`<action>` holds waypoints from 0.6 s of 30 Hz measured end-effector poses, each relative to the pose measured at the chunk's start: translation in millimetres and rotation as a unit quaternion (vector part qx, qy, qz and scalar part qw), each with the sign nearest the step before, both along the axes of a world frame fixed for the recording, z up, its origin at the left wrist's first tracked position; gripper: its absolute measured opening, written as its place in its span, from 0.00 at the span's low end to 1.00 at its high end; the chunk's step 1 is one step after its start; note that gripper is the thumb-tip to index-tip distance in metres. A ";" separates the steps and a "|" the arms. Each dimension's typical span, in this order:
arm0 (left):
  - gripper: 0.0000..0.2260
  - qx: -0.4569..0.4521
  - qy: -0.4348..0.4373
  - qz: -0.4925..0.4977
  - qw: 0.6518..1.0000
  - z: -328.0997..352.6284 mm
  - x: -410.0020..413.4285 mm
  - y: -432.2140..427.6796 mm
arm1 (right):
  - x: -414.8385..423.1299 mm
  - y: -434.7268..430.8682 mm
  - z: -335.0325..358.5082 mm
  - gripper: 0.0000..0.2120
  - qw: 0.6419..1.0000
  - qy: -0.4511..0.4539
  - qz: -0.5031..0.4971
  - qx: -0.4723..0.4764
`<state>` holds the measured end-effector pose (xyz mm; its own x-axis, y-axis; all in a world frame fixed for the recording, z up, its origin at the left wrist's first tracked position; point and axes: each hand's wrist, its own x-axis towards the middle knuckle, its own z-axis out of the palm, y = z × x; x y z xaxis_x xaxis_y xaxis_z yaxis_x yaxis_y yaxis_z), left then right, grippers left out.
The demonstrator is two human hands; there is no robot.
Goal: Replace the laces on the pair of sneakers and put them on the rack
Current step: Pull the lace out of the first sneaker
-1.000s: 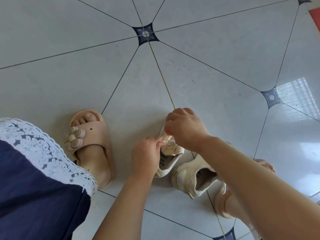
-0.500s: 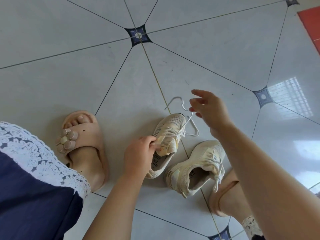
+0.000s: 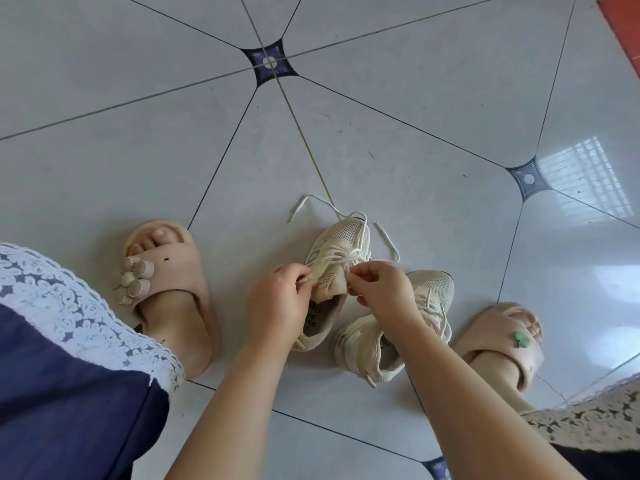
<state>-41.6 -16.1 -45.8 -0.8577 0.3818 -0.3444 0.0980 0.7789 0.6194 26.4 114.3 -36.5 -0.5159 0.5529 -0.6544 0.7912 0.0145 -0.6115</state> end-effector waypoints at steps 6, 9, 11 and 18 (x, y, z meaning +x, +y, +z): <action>0.06 0.002 0.018 0.019 1.000 1.0 -1.1 -0.4 | -9.2 16.7 0.8 0.12 0.981 0.037 -0.143 -0.126; 0.05 0.001 0.016 0.037 0.999 1.7 -3.6 -2.6 | -16.1 31.9 9.7 0.13 0.973 0.034 -0.085 -0.210; 0.05 0.005 0.014 0.047 0.999 1.5 -4.0 -5.9 | -20.6 50.1 17.6 0.12 0.961 0.012 -0.025 -0.275; 0.06 -0.002 0.022 0.069 0.997 6.1 -1.3 0.7 | -15.5 41.2 11.3 0.11 0.926 0.146 -0.161 -0.309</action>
<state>-42.9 -15.4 -39.7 -0.9162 0.2576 -0.3069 0.0166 0.7897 0.6133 10.8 155.6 -25.2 -0.5933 0.2759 -0.7562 0.4938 -0.6172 -0.6126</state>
